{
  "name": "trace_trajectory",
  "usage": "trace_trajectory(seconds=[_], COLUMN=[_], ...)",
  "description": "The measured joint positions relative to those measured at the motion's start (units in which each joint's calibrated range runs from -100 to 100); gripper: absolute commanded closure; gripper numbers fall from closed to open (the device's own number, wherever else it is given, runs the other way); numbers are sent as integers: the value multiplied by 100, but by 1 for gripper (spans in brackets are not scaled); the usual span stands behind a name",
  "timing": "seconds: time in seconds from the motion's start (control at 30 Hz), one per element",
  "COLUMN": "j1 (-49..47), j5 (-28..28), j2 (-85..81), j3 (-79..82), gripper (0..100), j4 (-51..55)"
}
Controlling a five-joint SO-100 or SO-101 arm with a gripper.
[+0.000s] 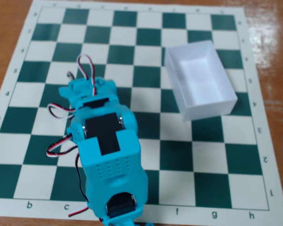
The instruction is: Grab the toy horse and put it in the box.
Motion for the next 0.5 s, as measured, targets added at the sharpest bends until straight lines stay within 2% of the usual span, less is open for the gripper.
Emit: trace_trajectory(seconds=[0.1,0.17,0.5], j1=[0,-7,15], j5=[0,26,68], j2=[128,204,298], j3=[-63,-100,-199], gripper=[93,100,100], j4=[0,0,0])
